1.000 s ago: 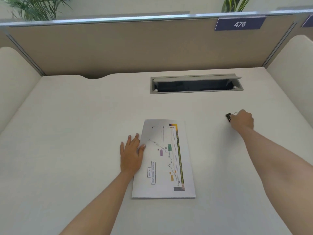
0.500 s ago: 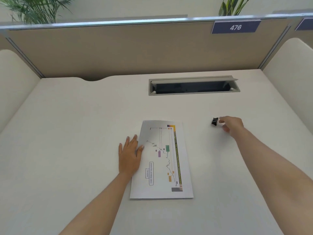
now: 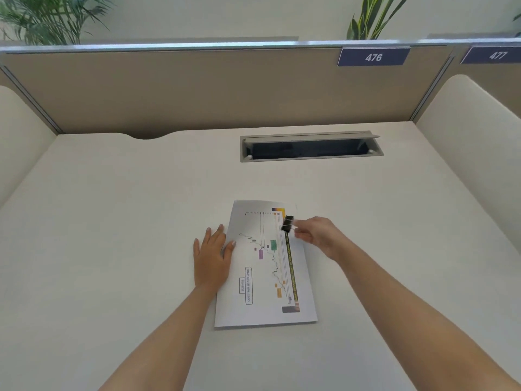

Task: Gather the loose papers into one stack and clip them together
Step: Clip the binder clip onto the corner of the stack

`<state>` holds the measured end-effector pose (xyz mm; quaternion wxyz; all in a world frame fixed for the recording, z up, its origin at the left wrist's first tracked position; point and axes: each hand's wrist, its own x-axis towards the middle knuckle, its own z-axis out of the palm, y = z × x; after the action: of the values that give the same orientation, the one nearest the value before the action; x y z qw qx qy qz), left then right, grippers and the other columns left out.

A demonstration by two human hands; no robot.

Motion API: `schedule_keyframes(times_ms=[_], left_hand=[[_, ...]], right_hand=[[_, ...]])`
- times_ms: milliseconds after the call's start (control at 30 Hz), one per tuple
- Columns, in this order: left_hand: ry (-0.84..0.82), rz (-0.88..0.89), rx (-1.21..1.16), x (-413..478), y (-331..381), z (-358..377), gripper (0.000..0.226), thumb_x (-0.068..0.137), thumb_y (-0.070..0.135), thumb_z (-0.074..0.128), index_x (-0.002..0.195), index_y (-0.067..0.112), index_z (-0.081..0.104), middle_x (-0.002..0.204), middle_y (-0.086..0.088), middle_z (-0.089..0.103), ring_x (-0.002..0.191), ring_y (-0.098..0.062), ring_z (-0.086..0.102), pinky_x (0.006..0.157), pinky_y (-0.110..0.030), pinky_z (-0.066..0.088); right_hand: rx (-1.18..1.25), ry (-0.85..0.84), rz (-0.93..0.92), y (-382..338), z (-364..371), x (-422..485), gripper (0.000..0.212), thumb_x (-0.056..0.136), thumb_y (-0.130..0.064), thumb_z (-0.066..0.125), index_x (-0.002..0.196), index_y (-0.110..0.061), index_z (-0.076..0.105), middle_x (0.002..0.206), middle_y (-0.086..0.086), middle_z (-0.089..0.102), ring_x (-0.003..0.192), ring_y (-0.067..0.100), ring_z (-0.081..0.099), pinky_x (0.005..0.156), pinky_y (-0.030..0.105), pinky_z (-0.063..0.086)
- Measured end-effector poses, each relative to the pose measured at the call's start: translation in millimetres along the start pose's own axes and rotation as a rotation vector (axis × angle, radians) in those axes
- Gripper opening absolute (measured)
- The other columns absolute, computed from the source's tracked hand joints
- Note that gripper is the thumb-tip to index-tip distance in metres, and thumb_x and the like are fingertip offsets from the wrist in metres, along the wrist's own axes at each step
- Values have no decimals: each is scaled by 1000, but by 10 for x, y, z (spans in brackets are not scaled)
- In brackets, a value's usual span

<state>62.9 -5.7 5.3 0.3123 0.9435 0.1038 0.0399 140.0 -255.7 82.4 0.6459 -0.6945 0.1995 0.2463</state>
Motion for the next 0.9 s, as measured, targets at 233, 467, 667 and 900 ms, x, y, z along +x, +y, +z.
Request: schedule_keyframes(times_ms=[233,467,667,900], left_hand=[[-12,8,2,-1,-35,9,47,99,38,38,143,23,36,154,10,29,146,-11,11,119,-39,-3],[2,16,-61,-9,-63,12,44,98,37,41,139,22,44,150,9,38,145,-11,18,119,-36,-1],[131,113,-179,-59,-54,4,17,96,34,47,100,24,60,105,9,63,97,-13,56,88,-38,47],[201,107,-135,-97,-10,-47,26,93,30,54,72,18,45,61,0,45,64,-22,45,60,-33,37]], right_hand=[[-209,80,-27,305,440,-207,49,60,-23,86,105,-11,69,109,1,66,104,17,58,83,26,41],[-244,248,-169,460,617,-409,45,63,-25,86,103,-14,68,95,1,69,80,7,63,58,11,41],[-307,272,-261,545,677,-511,50,69,-22,83,111,-7,61,91,0,64,81,9,64,66,12,48],[-372,241,-333,605,688,-578,48,70,-14,81,114,-8,65,100,7,68,92,12,64,86,22,51]])
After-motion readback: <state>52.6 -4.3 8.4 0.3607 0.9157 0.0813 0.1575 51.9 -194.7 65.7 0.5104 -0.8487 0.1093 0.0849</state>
